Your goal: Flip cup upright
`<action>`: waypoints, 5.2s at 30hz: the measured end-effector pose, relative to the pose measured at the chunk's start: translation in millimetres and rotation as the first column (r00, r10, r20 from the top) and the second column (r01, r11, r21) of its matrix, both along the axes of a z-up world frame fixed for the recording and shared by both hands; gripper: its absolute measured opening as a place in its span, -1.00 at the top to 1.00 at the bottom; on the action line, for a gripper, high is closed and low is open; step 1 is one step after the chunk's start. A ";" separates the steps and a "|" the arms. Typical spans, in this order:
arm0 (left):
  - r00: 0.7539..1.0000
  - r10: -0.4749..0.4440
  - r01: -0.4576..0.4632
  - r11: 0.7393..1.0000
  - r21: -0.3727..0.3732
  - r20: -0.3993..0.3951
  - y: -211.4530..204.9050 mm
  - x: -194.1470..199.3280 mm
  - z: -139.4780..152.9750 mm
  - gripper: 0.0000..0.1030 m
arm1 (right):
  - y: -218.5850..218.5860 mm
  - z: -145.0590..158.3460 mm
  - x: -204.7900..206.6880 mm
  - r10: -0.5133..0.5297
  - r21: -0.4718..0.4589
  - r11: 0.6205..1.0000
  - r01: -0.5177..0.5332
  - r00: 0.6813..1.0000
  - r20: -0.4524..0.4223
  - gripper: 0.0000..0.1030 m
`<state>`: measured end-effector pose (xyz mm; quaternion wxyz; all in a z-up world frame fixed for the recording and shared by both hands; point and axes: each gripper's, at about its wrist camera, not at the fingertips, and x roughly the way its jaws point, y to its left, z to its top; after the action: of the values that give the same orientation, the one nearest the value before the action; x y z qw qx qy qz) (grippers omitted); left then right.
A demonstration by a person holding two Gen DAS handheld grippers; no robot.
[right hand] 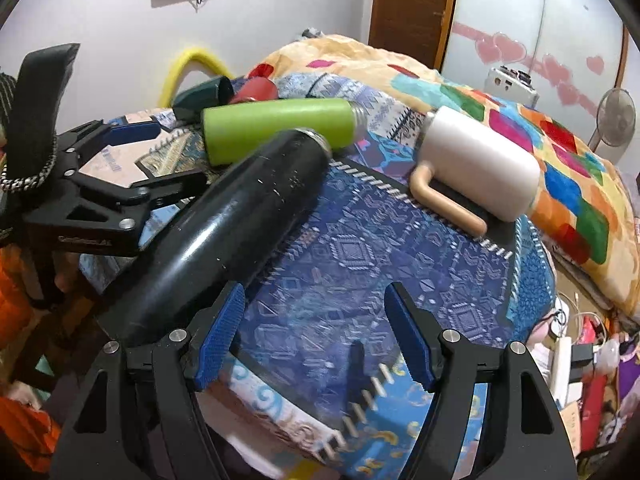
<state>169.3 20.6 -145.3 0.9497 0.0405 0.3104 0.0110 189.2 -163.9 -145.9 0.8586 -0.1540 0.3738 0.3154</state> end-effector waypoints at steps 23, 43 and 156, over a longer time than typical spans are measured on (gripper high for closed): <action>0.933 -0.170 0.125 0.980 -0.157 -0.318 -40.0 54.6 -12.7 -0.65 | -29.9 25.3 5.5 -0.193 0.198 0.966 0.168 0.974 0.117 -0.37; 0.939 -0.165 0.130 0.983 -0.133 -0.303 -29.6 56.5 19.6 -0.25 | -45.9 30.0 -3.5 -0.177 0.284 0.951 0.122 0.968 0.179 -0.61; 0.867 -0.009 0.050 0.996 -0.069 0.498 -22.6 -208.4 152.3 -1.00 | -42.7 137.9 -181.2 -0.402 0.523 0.844 0.120 0.786 0.469 -1.00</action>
<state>-39.0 -2.0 7.0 0.9984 0.0031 0.0554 -0.0057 8.0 -206.6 -8.1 0.9767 0.0260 0.0353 0.2100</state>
